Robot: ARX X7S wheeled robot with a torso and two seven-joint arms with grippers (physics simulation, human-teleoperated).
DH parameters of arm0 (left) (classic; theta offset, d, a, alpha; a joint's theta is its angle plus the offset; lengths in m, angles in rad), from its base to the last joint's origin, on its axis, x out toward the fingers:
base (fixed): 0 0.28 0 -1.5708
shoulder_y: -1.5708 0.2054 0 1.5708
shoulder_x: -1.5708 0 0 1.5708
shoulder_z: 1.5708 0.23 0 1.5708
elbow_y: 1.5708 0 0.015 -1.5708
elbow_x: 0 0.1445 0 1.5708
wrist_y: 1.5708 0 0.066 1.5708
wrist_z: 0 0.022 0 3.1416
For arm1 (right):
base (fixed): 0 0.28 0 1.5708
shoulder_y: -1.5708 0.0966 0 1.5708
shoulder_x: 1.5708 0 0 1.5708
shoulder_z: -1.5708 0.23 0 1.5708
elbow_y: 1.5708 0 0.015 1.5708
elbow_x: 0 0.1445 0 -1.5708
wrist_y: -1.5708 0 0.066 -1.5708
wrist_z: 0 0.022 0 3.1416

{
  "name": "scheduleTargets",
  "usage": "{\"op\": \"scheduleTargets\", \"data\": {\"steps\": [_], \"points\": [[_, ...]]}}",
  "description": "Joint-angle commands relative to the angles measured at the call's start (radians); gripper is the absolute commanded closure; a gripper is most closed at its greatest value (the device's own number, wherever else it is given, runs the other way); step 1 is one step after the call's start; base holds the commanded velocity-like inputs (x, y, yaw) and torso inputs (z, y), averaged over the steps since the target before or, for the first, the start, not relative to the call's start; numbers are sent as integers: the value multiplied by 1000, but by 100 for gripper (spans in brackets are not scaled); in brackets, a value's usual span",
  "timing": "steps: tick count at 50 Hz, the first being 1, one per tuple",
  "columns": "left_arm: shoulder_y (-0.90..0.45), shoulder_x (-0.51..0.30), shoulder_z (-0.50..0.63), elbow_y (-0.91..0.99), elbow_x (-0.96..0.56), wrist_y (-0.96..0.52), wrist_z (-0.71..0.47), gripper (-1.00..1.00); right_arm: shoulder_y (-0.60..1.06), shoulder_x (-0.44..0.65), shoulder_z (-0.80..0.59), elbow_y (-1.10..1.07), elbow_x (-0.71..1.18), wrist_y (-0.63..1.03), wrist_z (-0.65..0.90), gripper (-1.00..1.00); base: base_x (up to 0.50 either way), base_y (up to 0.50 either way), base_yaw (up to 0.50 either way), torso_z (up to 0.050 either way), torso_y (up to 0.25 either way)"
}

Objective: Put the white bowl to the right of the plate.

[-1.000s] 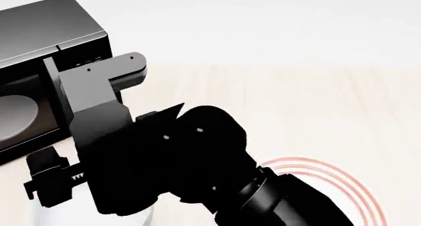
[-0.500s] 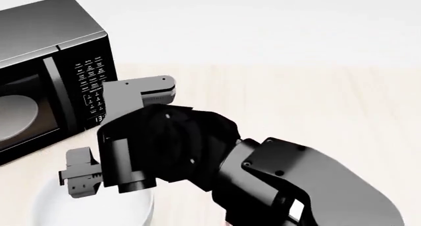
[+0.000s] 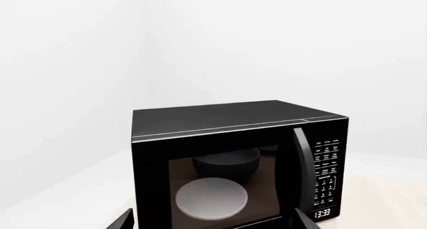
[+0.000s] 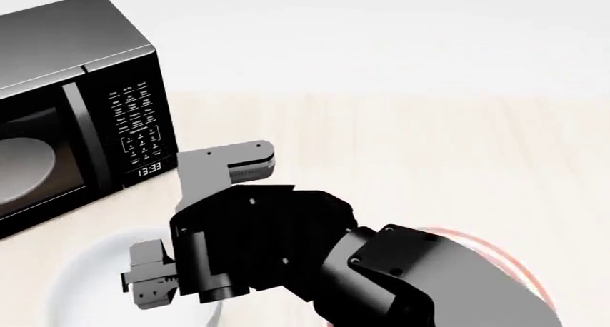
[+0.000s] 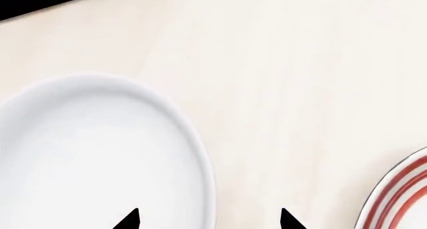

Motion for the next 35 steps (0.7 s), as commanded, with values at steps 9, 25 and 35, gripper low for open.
{"op": "scheduleTargets", "data": {"steps": [9, 25, 35], "points": [[5, -5, 6, -6, -1, 16, -3, -100, -36, 0, -9, 40, -9, 12, -75, -100, 0, 0, 0, 0, 0], [11, -9, 5, 2, -7, 18, -9, -100, -81, 0, -10, 67, -30, 30, -90, -100, 0, 0, 0, 0, 0], [13, -11, 6, 4, -10, 19, -12, -100, -89, 0, -8, 48, -45, 29, -77, -100, 0, 0, 0, 0, 0]]}}
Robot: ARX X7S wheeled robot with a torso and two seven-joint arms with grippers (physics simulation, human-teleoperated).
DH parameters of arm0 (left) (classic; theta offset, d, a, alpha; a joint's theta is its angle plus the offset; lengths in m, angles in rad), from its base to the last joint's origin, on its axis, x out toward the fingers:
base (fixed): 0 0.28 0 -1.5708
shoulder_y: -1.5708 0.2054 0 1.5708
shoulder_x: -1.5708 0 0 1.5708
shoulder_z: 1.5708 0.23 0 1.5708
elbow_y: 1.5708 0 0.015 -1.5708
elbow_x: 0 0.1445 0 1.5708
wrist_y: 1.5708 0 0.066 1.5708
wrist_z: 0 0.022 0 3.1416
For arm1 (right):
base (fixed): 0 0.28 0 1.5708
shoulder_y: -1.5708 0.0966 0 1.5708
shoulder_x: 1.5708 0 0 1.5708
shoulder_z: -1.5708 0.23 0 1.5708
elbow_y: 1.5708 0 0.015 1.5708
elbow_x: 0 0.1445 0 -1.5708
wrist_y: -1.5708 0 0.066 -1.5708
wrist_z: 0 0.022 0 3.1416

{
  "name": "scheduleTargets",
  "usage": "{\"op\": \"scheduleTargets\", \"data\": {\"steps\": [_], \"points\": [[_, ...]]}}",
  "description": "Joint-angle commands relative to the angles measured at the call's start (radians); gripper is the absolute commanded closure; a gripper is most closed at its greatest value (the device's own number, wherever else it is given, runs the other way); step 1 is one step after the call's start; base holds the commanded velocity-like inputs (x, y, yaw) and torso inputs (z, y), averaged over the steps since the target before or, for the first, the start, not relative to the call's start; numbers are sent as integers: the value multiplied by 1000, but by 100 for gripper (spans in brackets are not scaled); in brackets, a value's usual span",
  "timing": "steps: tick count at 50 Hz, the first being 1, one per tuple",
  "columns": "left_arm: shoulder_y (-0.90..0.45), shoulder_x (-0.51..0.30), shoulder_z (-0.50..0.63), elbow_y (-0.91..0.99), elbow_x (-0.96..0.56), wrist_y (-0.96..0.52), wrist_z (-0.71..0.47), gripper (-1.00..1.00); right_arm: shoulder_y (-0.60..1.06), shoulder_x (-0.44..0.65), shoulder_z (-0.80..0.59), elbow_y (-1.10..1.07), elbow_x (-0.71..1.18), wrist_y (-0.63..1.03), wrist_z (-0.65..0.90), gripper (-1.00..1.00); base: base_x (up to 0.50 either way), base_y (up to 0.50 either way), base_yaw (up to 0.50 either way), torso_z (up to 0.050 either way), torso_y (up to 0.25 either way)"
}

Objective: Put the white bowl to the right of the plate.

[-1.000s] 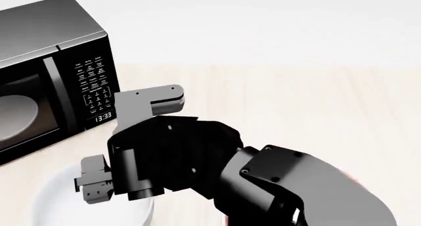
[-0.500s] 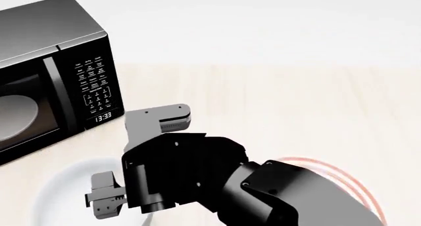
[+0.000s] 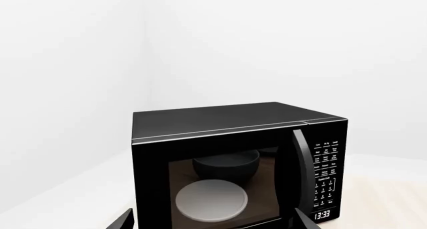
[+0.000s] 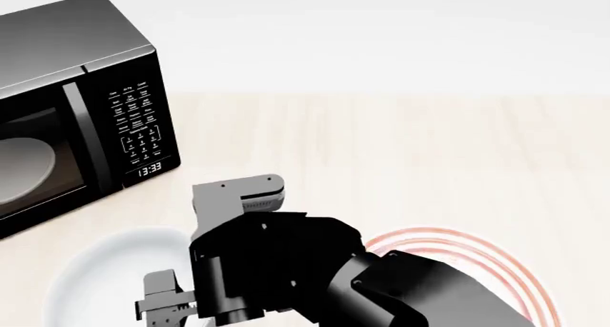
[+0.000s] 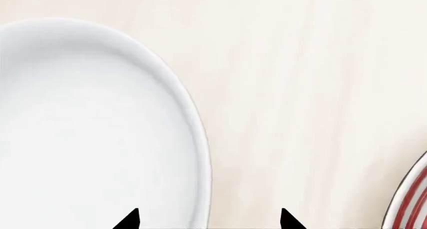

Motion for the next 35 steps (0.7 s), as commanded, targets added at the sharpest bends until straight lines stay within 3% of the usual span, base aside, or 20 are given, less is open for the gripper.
{"op": "scheduleTargets", "data": {"steps": [1, 10, 11, 35], "points": [[3, -3, 2, 3, -2, 2, -4, -100, -13, 0, 1, -15, -20, 2, 7, -100, 0, 0, 0, 0, 0], [0, -6, 8, 3, -4, 0, -8, -100, -9, 0, 2, -26, -27, 6, 14, -100, 0, 0, 0, 0, 0], [0, -6, 8, 2, -5, -1, -8, -100, -9, 0, 1, -25, -27, 7, 27, 100, 0, 0, 0, 0, 0], [7, -13, 10, 11, -12, 2, -16, -100, 78, 5, 23, -110, 34, -27, 92, 100, 0, 0, 0, 0, 0]]}}
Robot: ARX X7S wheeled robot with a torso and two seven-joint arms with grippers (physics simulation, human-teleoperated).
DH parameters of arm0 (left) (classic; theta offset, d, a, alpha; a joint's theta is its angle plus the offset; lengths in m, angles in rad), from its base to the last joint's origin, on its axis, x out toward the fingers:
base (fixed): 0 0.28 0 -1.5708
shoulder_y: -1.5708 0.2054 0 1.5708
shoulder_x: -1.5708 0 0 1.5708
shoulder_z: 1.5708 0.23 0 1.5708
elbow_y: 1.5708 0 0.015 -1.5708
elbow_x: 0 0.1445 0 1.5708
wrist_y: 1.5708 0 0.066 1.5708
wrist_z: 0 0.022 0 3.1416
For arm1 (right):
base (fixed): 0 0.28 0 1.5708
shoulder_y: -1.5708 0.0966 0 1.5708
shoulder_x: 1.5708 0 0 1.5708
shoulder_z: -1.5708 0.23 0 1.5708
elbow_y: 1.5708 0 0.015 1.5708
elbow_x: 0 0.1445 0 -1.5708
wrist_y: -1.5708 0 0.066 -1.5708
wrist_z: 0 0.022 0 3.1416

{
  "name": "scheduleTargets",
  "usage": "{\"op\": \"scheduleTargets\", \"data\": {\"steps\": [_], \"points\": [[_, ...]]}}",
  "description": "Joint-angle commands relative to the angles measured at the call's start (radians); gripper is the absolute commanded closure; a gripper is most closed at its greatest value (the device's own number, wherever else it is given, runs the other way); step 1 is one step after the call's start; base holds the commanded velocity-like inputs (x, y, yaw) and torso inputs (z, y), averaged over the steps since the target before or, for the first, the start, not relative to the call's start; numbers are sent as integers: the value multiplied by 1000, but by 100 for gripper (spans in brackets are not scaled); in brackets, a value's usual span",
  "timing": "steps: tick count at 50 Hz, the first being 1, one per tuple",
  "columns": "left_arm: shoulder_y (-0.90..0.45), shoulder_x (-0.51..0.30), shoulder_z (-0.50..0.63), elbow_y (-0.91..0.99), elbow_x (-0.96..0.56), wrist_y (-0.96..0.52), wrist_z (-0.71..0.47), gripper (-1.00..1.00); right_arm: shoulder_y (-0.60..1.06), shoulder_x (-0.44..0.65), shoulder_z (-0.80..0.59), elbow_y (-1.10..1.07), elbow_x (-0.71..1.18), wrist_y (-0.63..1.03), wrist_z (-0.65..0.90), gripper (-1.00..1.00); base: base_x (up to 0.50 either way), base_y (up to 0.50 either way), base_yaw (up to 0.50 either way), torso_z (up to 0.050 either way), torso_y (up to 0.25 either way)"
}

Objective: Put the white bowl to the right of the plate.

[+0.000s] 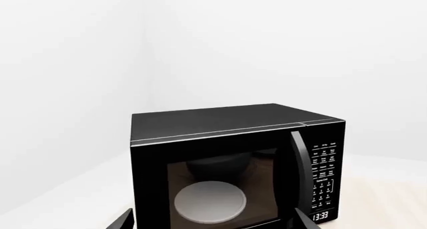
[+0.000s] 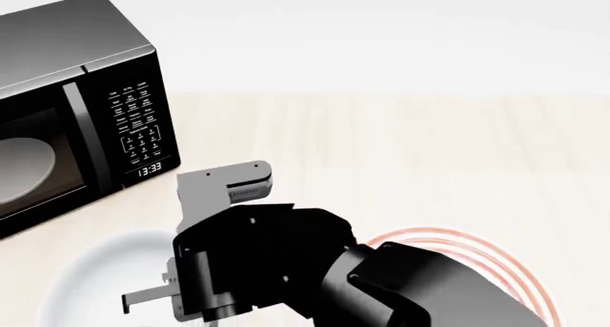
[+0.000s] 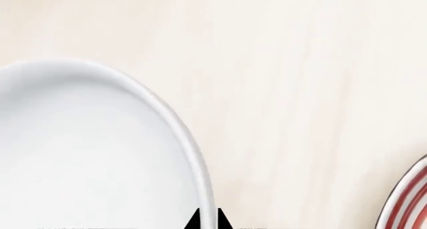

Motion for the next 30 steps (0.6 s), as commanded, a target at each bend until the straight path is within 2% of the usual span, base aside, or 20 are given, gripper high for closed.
{"op": "scheduleTargets", "data": {"steps": [1, 11, 24, 30], "points": [[3, -3, 3, 4, -3, -1, -5, -100, 56, 21, 21, -87, 45, -18, 61, 100, 0, 0, 0, 0, 0], [3, -5, 7, 2, -2, 3, -9, -100, 98, 103, 72, -261, 82, -41, 162, 100, 0, 0, 0, 0, 1], [1, -8, 19, -6, 0, 6, -11, -100, 150, 166, 113, -325, 125, -30, 202, 100, 0, 0, 0, 0, 0], [-3, -10, 18, -8, -3, 1, -15, -100, 199, 237, 133, -352, 160, -19, 261, 100, 0, 0, 0, 0, 0]]}}
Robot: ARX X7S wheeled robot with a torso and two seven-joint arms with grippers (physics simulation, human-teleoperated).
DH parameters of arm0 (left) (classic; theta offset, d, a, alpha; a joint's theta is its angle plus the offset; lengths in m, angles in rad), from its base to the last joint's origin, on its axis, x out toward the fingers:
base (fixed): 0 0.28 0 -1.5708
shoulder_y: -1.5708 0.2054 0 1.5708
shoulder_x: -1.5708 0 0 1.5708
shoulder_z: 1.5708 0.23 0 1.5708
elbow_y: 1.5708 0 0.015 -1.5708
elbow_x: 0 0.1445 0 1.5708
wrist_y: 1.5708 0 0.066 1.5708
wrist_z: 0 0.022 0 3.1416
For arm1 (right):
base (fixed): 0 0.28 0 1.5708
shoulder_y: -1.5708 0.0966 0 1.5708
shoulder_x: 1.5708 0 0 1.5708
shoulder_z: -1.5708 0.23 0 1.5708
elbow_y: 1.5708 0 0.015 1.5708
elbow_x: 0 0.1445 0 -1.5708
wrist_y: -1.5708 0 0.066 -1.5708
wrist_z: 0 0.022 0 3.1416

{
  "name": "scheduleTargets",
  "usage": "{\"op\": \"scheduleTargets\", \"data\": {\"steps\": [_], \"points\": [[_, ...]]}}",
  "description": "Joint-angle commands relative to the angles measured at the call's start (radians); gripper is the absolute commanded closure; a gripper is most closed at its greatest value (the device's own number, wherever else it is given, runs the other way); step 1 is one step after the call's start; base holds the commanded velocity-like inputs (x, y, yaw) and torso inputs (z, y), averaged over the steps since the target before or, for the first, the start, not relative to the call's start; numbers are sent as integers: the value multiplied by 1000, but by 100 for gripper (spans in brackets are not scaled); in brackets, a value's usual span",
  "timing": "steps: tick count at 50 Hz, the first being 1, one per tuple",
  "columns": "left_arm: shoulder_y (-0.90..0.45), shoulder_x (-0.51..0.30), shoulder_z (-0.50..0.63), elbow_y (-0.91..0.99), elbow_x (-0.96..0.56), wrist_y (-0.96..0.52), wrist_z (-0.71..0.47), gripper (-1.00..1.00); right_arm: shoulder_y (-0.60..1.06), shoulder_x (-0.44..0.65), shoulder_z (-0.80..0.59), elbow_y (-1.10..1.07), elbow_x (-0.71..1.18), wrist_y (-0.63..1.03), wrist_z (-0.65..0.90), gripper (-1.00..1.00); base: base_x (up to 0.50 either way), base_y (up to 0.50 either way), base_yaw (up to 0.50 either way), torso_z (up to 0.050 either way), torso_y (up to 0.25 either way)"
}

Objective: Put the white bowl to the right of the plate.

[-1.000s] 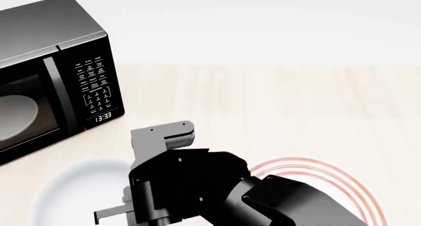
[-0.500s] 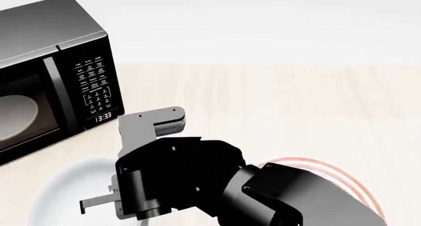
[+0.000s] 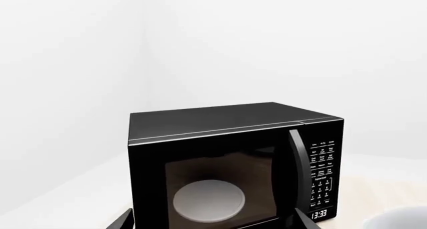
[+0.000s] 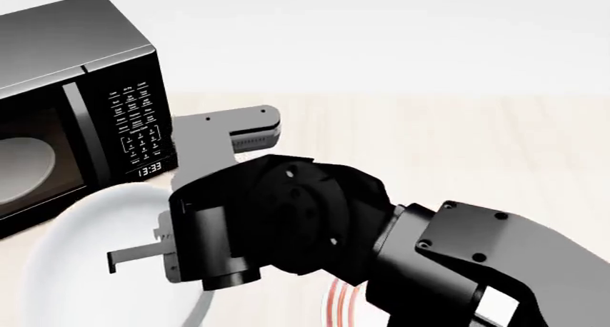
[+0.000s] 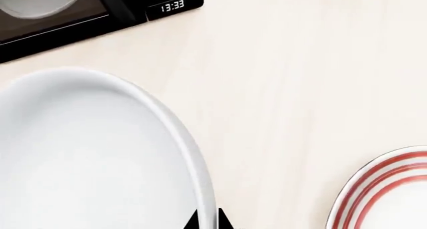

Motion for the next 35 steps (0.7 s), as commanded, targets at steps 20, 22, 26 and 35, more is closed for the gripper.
{"op": "scheduleTargets", "data": {"steps": [20, 22, 26, 35], "points": [[-3, -6, 10, 4, -6, -11, -18, -100, 209, 334, 86, -125, 67, 63, 163, 100, 0, 0, 0, 0, 1], [-5, -7, 12, -1, -6, -10, -18, -100, 215, 353, 87, -102, 70, 73, 153, 100, 0, 0, 0, 0, 0], [-6, -9, 18, -5, -2, -6, -18, -100, 218, 393, 89, -49, 65, 76, 132, 100, 0, 0, 0, 0, 0], [-11, -12, 35, -14, 7, -5, -22, -100, 227, 459, 90, 92, 74, 102, 75, 100, 0, 0, 0, 0, 1]]}}
